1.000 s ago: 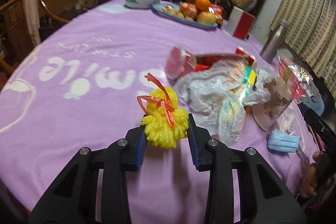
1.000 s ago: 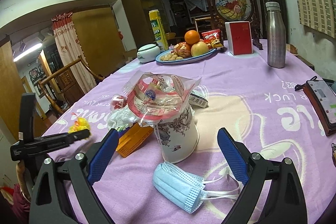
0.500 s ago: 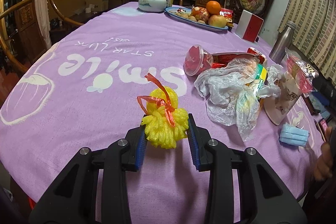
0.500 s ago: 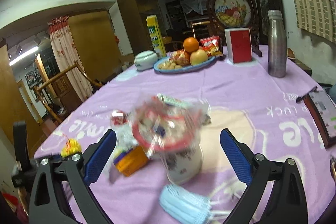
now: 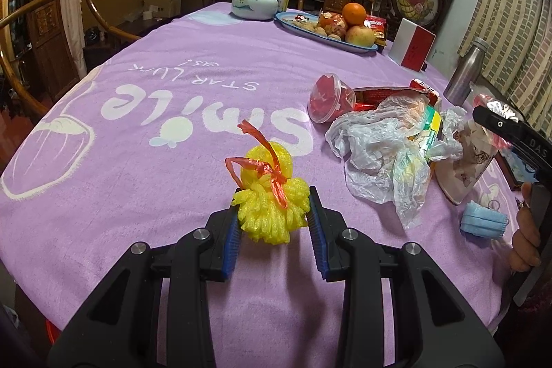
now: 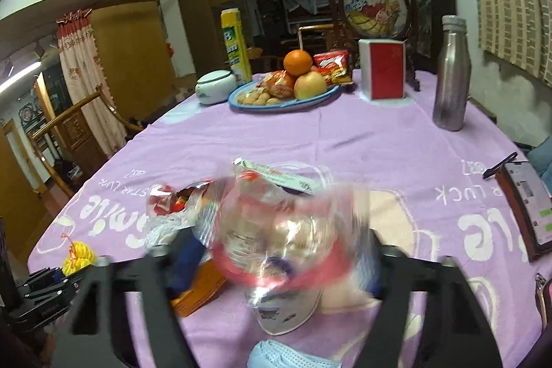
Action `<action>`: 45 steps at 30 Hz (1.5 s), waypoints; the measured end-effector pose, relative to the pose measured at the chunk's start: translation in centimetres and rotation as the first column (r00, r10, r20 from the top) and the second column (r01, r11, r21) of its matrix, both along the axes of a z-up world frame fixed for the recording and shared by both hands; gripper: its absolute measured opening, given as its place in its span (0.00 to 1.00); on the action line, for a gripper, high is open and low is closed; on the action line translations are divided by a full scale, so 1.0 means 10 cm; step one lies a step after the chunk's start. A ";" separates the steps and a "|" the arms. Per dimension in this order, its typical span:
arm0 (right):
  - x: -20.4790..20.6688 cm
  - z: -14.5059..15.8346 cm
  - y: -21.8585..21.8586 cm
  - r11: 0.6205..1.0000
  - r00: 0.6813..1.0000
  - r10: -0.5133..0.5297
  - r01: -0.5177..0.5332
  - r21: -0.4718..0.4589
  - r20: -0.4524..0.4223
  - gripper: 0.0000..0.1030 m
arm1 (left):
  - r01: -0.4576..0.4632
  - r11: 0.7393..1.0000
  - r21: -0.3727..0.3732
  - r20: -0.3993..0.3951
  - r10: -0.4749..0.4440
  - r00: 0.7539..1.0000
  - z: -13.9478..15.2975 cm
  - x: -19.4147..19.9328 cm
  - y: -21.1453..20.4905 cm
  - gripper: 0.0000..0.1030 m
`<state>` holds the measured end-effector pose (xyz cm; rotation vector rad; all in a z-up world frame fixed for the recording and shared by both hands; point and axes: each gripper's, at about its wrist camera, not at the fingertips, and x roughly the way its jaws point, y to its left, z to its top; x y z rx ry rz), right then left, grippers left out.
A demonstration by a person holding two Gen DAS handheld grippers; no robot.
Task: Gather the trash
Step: 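Grasp the wrapped paper cup with the right tool while the left tool holds the yellow ball, then carry both items to the red wastebasket and release them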
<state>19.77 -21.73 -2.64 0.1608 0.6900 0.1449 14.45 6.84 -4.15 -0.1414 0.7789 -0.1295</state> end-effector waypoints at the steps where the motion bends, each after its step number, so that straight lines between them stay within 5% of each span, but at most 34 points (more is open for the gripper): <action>1: -0.01 0.00 -0.01 1.000 1.000 0.011 -0.011 0.017 -0.004 0.55 | -0.001 1.000 -0.001 0.001 0.001 1.000 0.01 -0.01 0.01 0.35; 18: -0.62 0.56 0.25 0.992 0.975 0.123 -0.128 0.013 0.185 0.54 | -0.049 0.999 -0.015 0.089 0.050 0.995 0.35 -0.46 0.27 0.35; 34: -0.95 0.60 1.04 0.949 0.939 0.310 -0.316 0.017 0.147 0.55 | -0.180 0.984 -0.006 0.149 0.179 0.972 0.46 -1.14 0.92 0.35; 45: -1.17 0.56 2.07 0.863 0.859 0.505 -0.504 -0.038 0.087 0.55 | -0.295 0.955 0.040 0.124 0.288 0.950 0.30 -1.55 1.65 0.35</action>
